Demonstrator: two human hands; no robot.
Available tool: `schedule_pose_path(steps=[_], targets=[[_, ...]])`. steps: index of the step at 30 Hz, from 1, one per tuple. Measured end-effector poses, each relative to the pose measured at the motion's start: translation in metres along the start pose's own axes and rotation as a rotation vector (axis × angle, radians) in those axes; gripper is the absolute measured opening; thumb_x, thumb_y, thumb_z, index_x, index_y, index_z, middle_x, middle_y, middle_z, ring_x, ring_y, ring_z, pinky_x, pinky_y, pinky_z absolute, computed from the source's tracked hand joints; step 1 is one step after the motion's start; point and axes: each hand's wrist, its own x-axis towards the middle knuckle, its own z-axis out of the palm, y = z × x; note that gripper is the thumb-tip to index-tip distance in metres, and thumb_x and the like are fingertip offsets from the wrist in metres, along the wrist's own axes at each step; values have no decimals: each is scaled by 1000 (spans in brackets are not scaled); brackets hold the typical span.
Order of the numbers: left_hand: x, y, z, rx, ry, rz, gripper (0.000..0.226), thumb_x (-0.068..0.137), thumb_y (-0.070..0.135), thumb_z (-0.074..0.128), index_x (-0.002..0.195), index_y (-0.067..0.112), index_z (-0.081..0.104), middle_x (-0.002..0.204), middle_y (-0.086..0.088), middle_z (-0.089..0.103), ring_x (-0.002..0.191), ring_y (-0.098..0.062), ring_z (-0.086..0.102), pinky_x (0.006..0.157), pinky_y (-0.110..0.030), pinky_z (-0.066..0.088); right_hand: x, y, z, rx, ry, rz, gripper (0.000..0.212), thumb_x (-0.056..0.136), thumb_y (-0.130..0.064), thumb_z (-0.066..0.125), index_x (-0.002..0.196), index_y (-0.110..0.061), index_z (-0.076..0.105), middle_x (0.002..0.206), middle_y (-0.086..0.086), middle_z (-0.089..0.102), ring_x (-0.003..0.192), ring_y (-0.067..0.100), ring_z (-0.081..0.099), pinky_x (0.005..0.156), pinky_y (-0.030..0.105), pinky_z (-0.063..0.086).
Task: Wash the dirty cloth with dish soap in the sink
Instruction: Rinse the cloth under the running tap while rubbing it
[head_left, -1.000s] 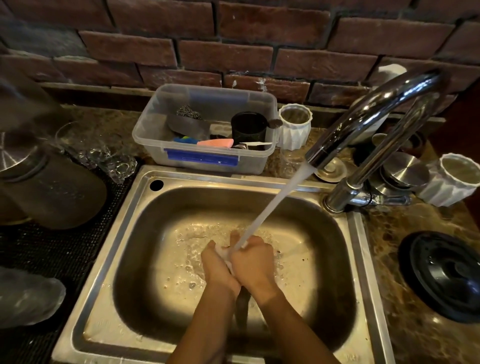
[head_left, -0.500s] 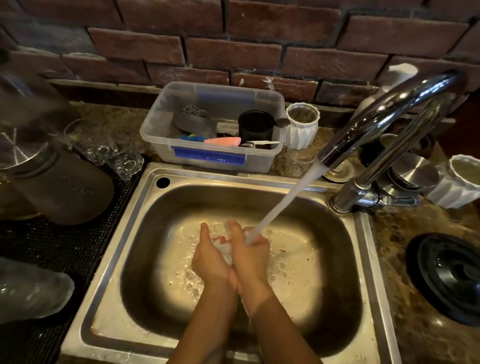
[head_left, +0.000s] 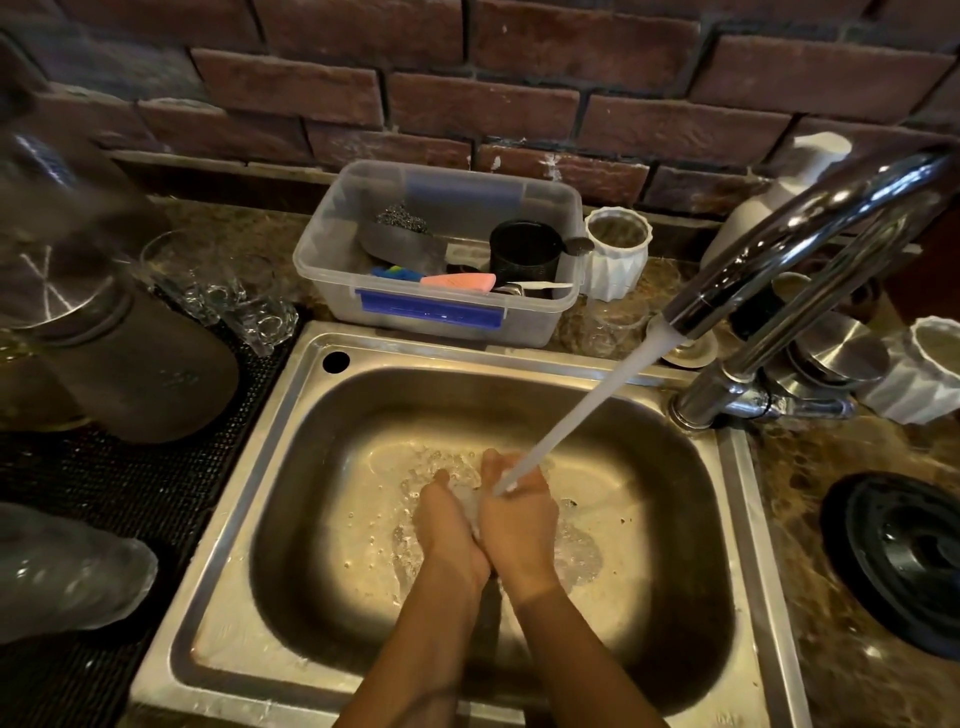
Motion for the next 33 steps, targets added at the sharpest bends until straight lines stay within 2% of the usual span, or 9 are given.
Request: schedule_pose_path(steps=[3, 6, 9, 11, 14, 17, 24, 28, 33], targets=[[-6, 10, -14, 81, -212, -93, 40, 99, 33, 48, 106, 0, 70, 90, -19, 77, 86, -29, 71, 77, -37, 52, -9, 3, -5, 25, -235, -169, 30, 101, -32, 60, 131, -33, 58, 96, -19, 69, 92, -1, 70, 83, 14, 54], [-11, 16, -24, 37, -209, -42, 38, 95, 38, 60, 101, 2, 70, 94, -19, 75, 88, -32, 71, 80, -41, 54, -14, 8, -12, 20, -332, -55, 20, 99, -42, 60, 117, -36, 64, 105, -10, 74, 93, 4, 72, 84, 21, 57], [-8, 17, -25, -33, -74, 64, 31, 87, 43, 69, 82, 13, 63, 74, -7, 66, 68, -23, 66, 69, -39, 59, -16, 10, -22, -90, -273, 37, 21, 105, -48, 43, 107, -33, 58, 91, -8, 66, 78, 4, 63, 63, 21, 49], [-5, 15, -23, 43, 28, 127, 43, 84, 52, 72, 88, 10, 68, 79, -10, 73, 74, -26, 72, 77, -46, 61, -22, 9, -22, -85, -219, 27, 34, 102, -52, 46, 106, -23, 62, 84, -7, 68, 71, 4, 64, 56, 19, 47], [-8, -1, -16, 264, 133, 228, 58, 88, 61, 64, 91, 4, 75, 81, -16, 79, 78, -33, 77, 81, -51, 62, -24, -2, -16, -41, -93, -86, 48, 91, -65, 54, 89, -20, 69, 73, -5, 75, 65, 4, 71, 58, 17, 50], [-17, -7, -8, 286, 117, 243, 53, 98, 54, 53, 87, 6, 73, 79, -16, 76, 71, -29, 72, 74, -45, 60, -7, -9, -17, -259, -13, -84, 67, 97, -69, 29, 86, -16, 68, 72, -5, 65, 65, 13, 62, 59, 23, 48], [-14, -3, -7, 478, 122, 388, 42, 104, 39, 51, 77, 11, 68, 71, -8, 68, 74, -29, 68, 72, -40, 60, -3, -5, -9, 26, -125, 58, 27, 88, -40, 76, 79, -14, 76, 58, -3, 70, 52, 8, 65, 45, 18, 49], [-3, 2, -7, 528, 165, 451, 32, 104, 36, 47, 90, 13, 64, 93, -19, 71, 76, -29, 64, 74, -39, 57, -13, -4, 3, 35, -160, 83, 37, 96, -44, 63, 83, -13, 77, 67, 2, 75, 61, 14, 73, 54, 27, 59], [-12, -14, 0, 433, 90, 313, 43, 103, 41, 51, 95, 4, 71, 79, -14, 72, 70, -25, 70, 59, -33, 57, 8, -8, -15, 27, -107, 64, 20, 94, -29, 72, 84, -11, 76, 63, -3, 70, 54, 8, 65, 48, 14, 48]])
